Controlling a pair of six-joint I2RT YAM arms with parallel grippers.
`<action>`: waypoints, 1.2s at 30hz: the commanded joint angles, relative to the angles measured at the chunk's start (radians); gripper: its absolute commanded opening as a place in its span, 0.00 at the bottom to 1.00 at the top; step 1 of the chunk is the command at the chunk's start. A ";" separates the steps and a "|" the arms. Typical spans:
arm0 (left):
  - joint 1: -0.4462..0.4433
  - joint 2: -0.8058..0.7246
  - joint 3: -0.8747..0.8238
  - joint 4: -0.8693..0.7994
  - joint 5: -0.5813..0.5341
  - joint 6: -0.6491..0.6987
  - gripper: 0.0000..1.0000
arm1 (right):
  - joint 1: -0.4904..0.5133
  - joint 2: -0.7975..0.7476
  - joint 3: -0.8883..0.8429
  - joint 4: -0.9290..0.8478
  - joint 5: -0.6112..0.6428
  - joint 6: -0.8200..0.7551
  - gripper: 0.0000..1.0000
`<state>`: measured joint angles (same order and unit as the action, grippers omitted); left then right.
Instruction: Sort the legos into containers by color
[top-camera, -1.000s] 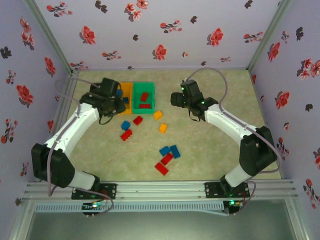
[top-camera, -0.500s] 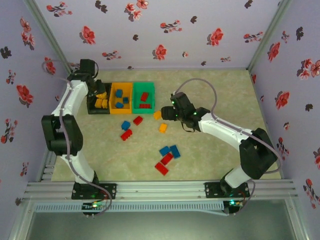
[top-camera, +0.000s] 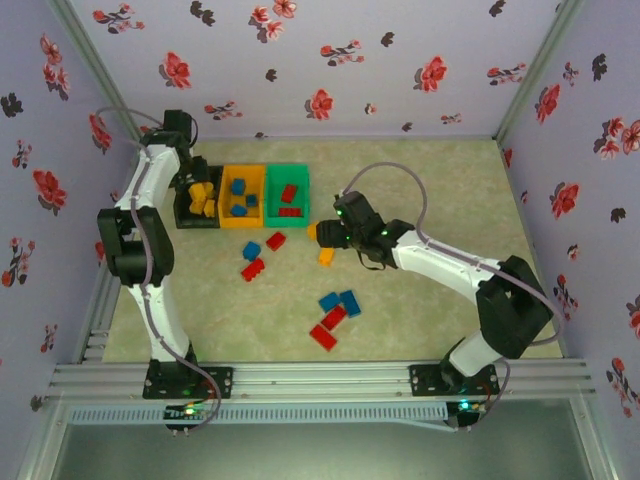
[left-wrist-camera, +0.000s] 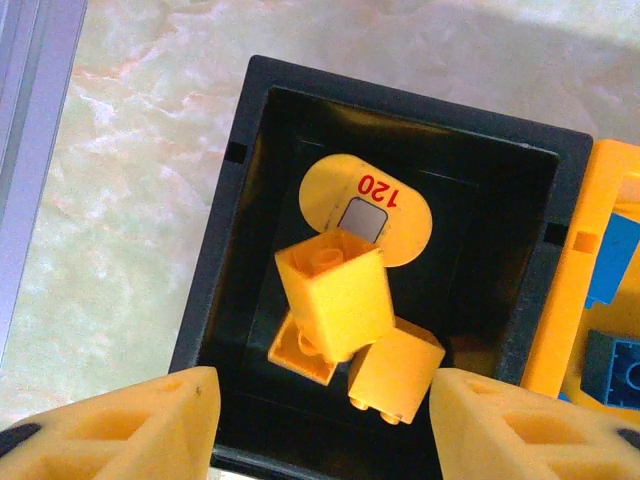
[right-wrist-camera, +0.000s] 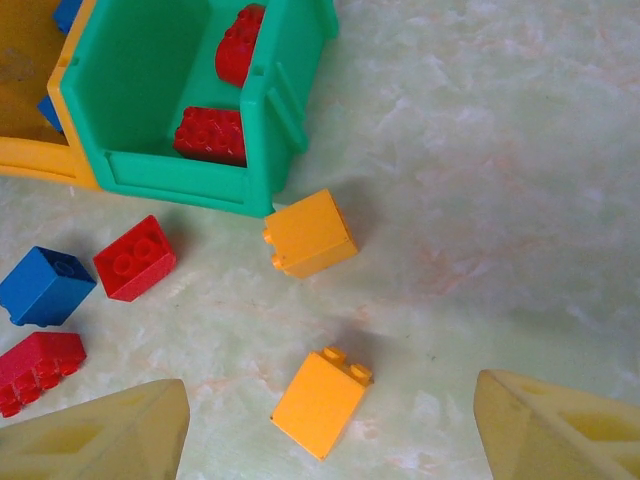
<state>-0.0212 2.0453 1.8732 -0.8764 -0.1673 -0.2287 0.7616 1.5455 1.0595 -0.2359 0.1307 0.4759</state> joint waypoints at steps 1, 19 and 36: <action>0.001 -0.039 0.009 -0.035 -0.022 -0.002 0.59 | 0.013 0.023 -0.001 0.000 0.008 0.015 0.76; -0.176 -0.529 -0.446 0.124 0.063 -0.183 0.59 | 0.059 0.120 0.034 -0.063 0.083 0.032 0.77; -0.270 -0.667 -0.598 0.129 0.043 -0.208 0.60 | 0.268 -0.055 -0.224 -0.256 0.152 0.239 0.73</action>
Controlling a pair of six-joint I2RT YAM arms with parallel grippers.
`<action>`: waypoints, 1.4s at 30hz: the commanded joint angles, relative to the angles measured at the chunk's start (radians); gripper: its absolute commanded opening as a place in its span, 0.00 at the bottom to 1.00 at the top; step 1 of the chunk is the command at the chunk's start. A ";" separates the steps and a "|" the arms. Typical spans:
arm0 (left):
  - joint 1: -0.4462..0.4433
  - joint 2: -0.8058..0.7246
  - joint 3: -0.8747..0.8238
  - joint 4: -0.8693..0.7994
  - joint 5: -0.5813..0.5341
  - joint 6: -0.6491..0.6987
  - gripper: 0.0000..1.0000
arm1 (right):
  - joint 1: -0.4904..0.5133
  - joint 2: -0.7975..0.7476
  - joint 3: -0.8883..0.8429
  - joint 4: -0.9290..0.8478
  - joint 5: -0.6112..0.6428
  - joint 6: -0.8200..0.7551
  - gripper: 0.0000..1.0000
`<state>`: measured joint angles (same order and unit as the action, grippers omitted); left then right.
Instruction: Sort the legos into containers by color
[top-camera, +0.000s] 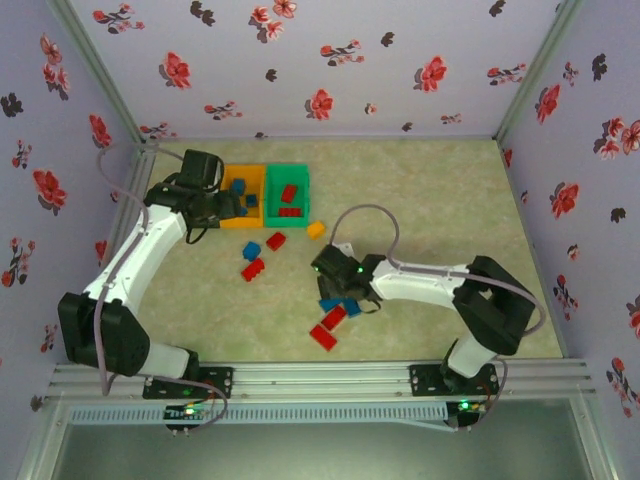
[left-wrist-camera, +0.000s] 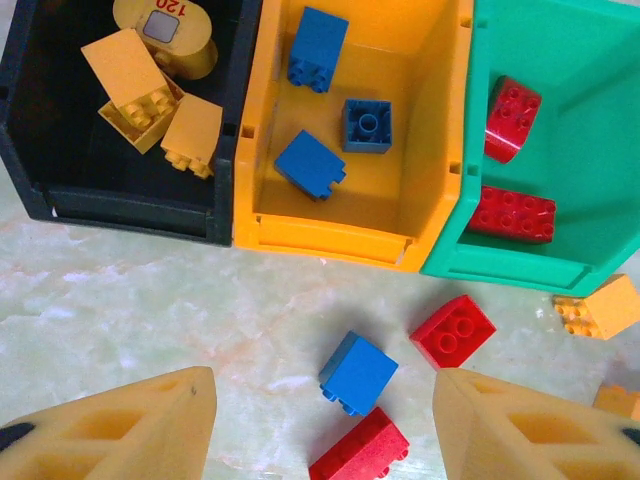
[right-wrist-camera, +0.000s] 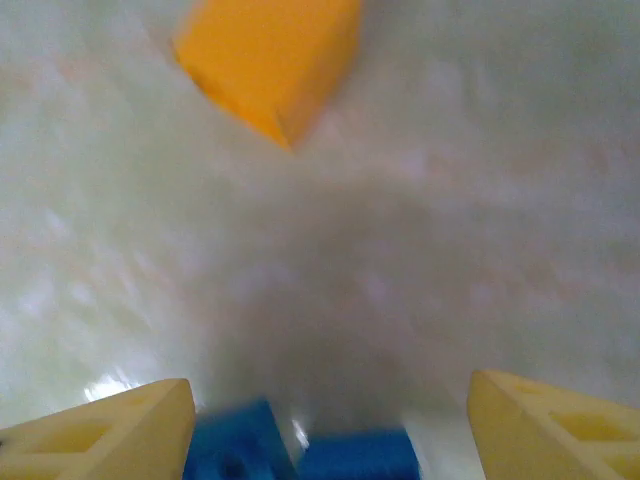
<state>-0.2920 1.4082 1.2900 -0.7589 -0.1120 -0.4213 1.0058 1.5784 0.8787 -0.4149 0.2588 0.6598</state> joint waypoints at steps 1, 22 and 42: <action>0.001 -0.031 -0.017 0.014 -0.012 -0.017 0.60 | 0.033 -0.122 -0.061 -0.098 0.031 0.063 0.73; -0.001 -0.046 -0.009 -0.010 -0.012 -0.018 0.60 | 0.034 -0.125 -0.066 -0.158 -0.049 0.005 0.67; -0.004 -0.019 0.009 -0.014 -0.014 -0.017 0.60 | 0.009 -0.100 -0.023 -0.169 -0.104 -0.025 0.64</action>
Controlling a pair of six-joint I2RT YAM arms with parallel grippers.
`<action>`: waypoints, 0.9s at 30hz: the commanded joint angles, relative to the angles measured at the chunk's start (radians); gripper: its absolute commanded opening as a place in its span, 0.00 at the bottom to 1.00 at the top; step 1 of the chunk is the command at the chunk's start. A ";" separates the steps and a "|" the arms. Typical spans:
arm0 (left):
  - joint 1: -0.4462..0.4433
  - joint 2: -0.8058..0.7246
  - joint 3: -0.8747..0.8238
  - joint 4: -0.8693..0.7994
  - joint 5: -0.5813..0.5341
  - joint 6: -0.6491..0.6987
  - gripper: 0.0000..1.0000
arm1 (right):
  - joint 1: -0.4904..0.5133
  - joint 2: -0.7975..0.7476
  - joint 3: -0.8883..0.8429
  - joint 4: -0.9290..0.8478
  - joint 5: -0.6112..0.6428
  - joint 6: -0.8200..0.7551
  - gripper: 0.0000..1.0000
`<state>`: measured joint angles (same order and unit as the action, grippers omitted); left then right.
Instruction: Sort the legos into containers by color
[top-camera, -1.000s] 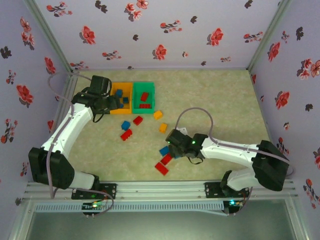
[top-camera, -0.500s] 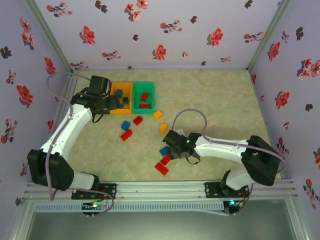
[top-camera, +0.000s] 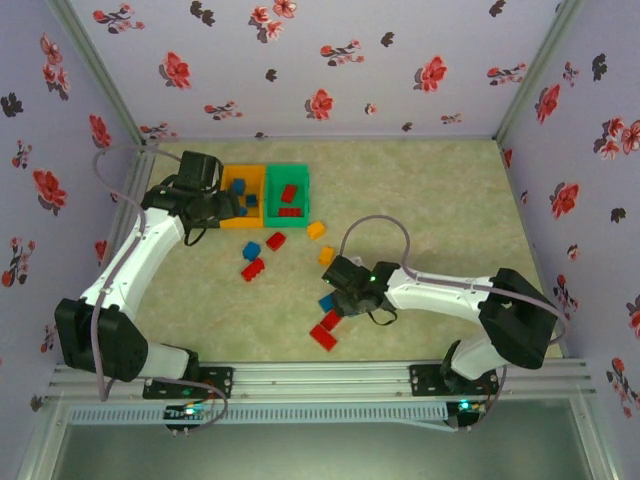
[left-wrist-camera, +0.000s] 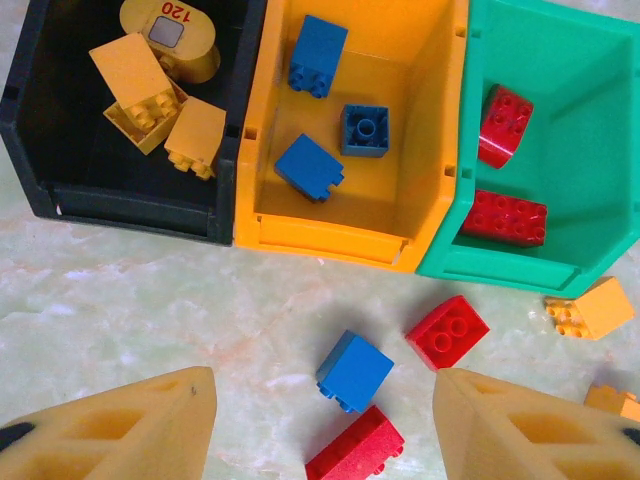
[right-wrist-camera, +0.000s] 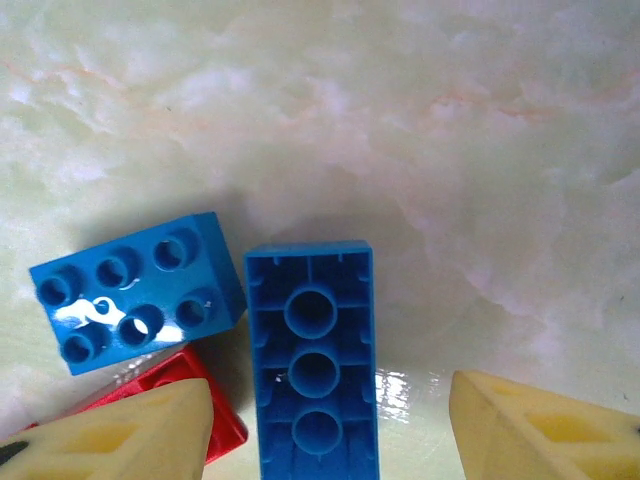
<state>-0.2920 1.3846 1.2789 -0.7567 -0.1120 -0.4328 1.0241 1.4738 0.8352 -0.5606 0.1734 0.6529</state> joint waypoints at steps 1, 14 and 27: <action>-0.003 0.006 0.022 -0.018 -0.014 -0.004 0.60 | -0.011 0.009 0.020 -0.024 -0.021 -0.019 0.63; -0.003 0.001 0.030 -0.026 -0.014 -0.001 0.60 | -0.037 0.048 -0.017 0.023 -0.052 -0.014 0.56; -0.004 0.011 0.032 -0.026 -0.014 0.000 0.60 | -0.097 0.047 -0.040 0.031 -0.069 -0.043 0.39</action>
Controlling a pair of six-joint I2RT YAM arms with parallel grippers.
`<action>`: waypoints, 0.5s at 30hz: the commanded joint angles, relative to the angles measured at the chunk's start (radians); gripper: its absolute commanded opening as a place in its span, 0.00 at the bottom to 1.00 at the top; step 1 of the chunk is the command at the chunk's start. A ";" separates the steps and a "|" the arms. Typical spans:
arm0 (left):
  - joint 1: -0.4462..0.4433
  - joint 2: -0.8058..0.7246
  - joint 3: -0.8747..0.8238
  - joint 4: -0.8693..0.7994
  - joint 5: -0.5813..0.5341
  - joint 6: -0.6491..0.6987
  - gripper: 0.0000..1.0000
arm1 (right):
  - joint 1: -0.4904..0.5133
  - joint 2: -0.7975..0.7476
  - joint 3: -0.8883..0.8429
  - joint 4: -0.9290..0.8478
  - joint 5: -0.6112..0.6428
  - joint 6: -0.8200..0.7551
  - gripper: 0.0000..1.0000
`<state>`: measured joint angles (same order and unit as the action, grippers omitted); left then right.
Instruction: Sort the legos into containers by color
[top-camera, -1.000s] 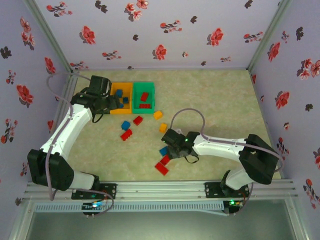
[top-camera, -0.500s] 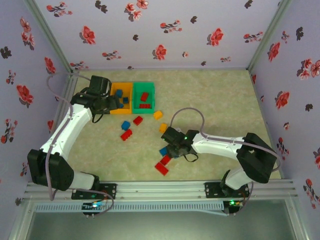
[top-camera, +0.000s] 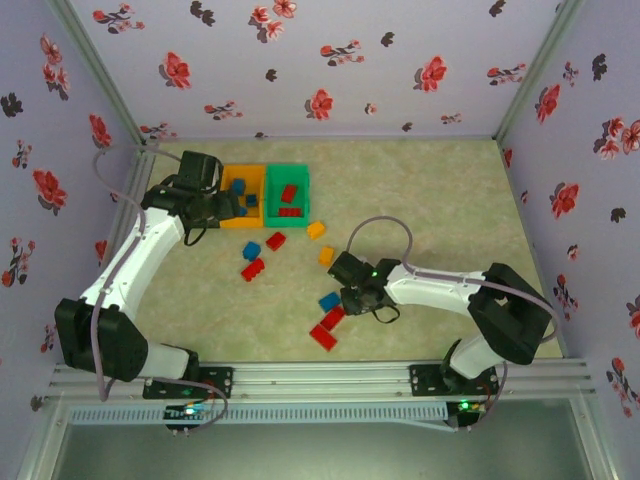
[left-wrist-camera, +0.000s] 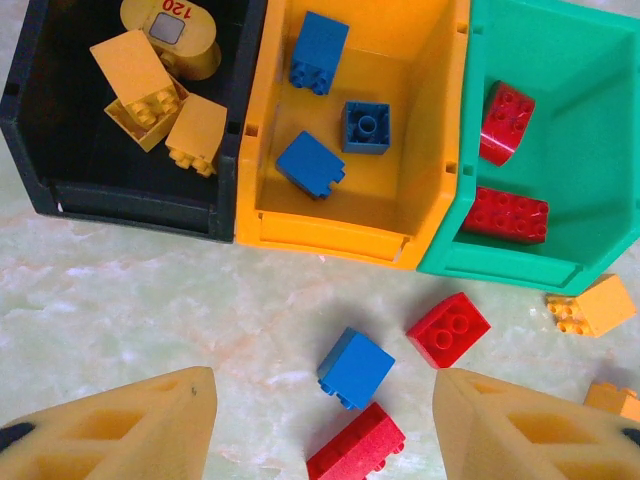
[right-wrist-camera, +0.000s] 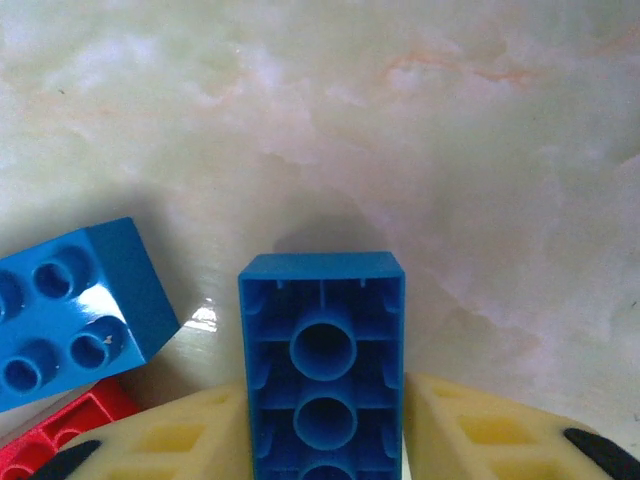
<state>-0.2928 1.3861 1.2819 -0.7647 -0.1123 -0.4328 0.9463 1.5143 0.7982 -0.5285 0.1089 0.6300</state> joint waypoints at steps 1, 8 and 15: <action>-0.004 0.011 0.030 -0.022 -0.015 0.002 0.60 | -0.030 0.006 0.006 -0.011 -0.003 -0.034 0.37; -0.016 -0.031 -0.005 -0.009 -0.013 -0.016 0.60 | -0.124 0.021 0.173 -0.077 -0.009 -0.182 0.34; -0.020 -0.065 -0.033 -0.015 -0.017 -0.019 0.59 | -0.162 0.151 0.477 -0.012 -0.035 -0.282 0.33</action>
<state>-0.3077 1.3544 1.2659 -0.7715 -0.1123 -0.4370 0.7929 1.6104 1.1797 -0.5823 0.0978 0.4175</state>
